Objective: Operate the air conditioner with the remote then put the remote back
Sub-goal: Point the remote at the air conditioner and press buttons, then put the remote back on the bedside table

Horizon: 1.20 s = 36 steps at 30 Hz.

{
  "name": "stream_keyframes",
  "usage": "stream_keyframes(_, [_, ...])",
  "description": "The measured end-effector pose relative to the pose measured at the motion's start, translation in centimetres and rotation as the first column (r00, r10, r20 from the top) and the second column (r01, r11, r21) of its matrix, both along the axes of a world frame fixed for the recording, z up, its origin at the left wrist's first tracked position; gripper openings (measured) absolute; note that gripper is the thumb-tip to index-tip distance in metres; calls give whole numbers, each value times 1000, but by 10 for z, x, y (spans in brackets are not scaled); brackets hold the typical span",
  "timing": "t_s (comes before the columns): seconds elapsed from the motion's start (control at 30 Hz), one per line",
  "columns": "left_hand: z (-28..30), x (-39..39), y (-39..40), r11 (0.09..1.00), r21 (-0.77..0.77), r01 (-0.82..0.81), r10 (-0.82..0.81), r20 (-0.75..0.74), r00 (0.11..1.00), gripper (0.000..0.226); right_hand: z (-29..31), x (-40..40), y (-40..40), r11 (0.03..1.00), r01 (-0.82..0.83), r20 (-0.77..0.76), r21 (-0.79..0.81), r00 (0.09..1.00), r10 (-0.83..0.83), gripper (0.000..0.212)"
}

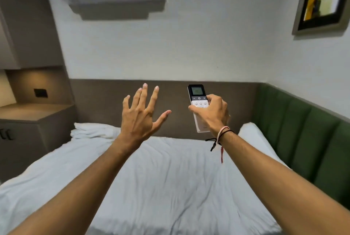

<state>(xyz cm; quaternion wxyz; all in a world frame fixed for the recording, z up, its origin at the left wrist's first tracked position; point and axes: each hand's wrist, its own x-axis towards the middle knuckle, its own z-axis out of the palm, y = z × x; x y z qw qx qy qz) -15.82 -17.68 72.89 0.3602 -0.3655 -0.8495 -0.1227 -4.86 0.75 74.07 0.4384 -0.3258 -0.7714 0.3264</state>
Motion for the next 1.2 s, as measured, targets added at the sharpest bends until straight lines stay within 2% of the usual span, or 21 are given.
stream_keyframes(0.17, [-91,27,61,994,-38,99,-94,120,988,82,-90,31,50,991,73,99,-111,993,-62,45])
stream_keyframes(0.23, [-133,39,81,989,-57,140,-129,161,978,81,-131,47,65,982,102,157,-159,985,-77,48])
stream_keyframes(0.4, [-258,71,134,963,-117,242,-197,304,932,79,-261,93,101,925,206,319,-321,943,-99,48])
stream_keyframes(0.57, [-402,103,170,931,-196,309,-209,407,889,75,-406,144,123,839,347,508,-420,856,-99,55])
stream_keyframes(0.77, [-558,148,183,893,-256,369,-202,506,839,74,-562,207,125,740,494,673,-458,736,-75,57])
stream_keyframes(0.93, [-668,180,175,860,-322,396,-165,559,813,74,-669,242,115,704,560,772,-437,635,-26,62])
stream_keyframes(1.07, [-722,193,166,840,-350,414,-147,589,795,74,-718,256,106,747,543,820,-385,573,6,53])
stream_keyframes(1.2, [-761,206,155,823,-377,424,-117,619,776,73,-756,270,101,758,513,839,-403,538,81,53])
